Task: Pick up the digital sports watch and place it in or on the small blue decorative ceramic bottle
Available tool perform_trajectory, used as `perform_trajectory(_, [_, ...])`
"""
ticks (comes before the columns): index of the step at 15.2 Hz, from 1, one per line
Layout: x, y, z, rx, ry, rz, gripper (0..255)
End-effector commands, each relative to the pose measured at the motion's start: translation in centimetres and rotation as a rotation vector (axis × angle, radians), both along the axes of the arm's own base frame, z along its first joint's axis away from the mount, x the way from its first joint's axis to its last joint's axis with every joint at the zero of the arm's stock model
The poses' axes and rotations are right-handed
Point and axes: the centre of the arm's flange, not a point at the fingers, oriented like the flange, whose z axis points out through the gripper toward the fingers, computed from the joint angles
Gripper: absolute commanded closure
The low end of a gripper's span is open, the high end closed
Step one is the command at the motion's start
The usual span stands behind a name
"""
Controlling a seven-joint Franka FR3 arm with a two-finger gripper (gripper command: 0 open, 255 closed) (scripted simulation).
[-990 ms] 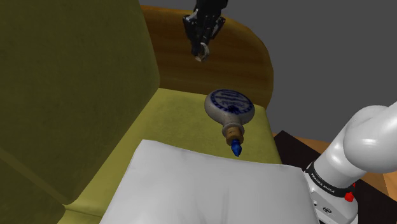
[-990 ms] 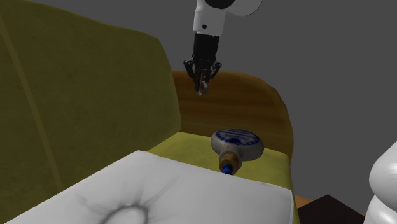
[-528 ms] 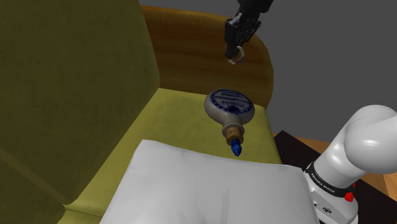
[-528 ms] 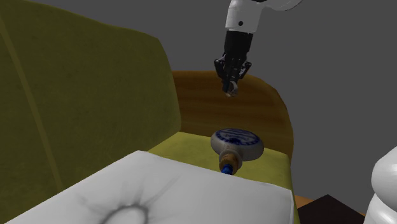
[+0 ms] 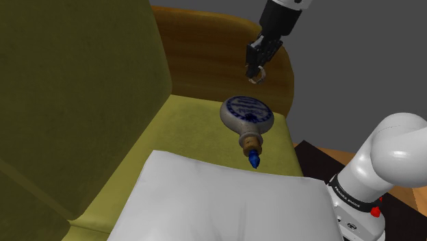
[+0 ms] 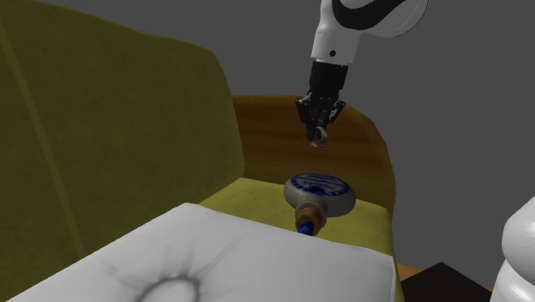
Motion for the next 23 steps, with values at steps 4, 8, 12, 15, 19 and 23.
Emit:
perform_trajectory(4, [0.1, 0.0, -2.8, 0.000, 0.000, 0.000, 255])
perform_trajectory(8, [0.1, 0.0, -3.2, 0.000, 0.000, 0.000, 255])
perform_trajectory(12, [0.1, 0.0, -3.2, 0.000, 0.000, 0.000, 255])
perform_trajectory(15, [0.1, 0.0, -3.2, 0.000, 0.000, 0.000, 0])
perform_trajectory(19, [0.1, 0.0, -3.2, 0.000, 0.000, 0.000, 0])
perform_trajectory(23, [-1.0, -0.2, 1.6, 0.000, 0.000, 0.000, 0])
